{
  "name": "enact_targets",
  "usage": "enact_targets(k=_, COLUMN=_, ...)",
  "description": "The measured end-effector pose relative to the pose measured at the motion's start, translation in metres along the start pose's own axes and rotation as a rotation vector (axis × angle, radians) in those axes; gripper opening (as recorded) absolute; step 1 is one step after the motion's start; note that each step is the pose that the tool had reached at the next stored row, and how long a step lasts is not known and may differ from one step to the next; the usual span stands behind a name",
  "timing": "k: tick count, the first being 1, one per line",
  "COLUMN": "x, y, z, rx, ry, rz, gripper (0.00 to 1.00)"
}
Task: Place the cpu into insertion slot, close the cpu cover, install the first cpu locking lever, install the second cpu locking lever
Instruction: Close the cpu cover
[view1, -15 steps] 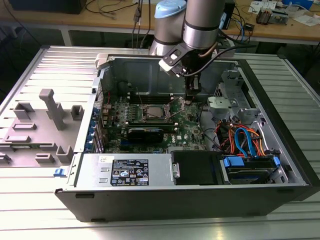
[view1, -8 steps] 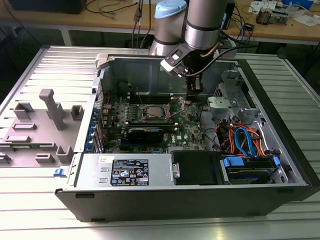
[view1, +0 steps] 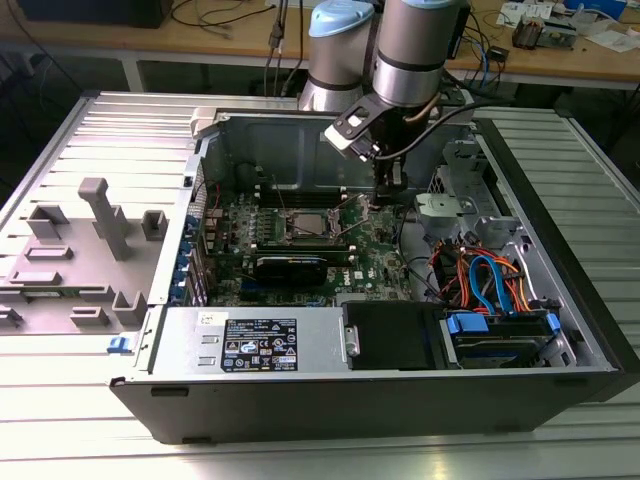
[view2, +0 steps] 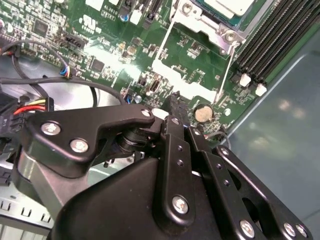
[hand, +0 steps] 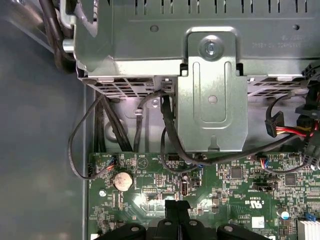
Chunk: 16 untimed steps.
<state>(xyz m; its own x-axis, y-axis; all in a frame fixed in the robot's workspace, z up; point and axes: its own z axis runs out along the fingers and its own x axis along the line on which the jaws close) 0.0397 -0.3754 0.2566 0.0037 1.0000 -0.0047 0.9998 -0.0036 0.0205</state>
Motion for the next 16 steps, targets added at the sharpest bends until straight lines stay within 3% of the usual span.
enact_targets(k=10, x=0.0000, y=0.0002, z=0.0114, rx=0.0191, ry=0.0004, rz=-0.022, gripper=0.11)
enact_targets(k=16, x=0.0001, y=-0.0024, z=0.0107, rx=0.0194, ry=0.0012, rz=-0.025, gripper=0.11)
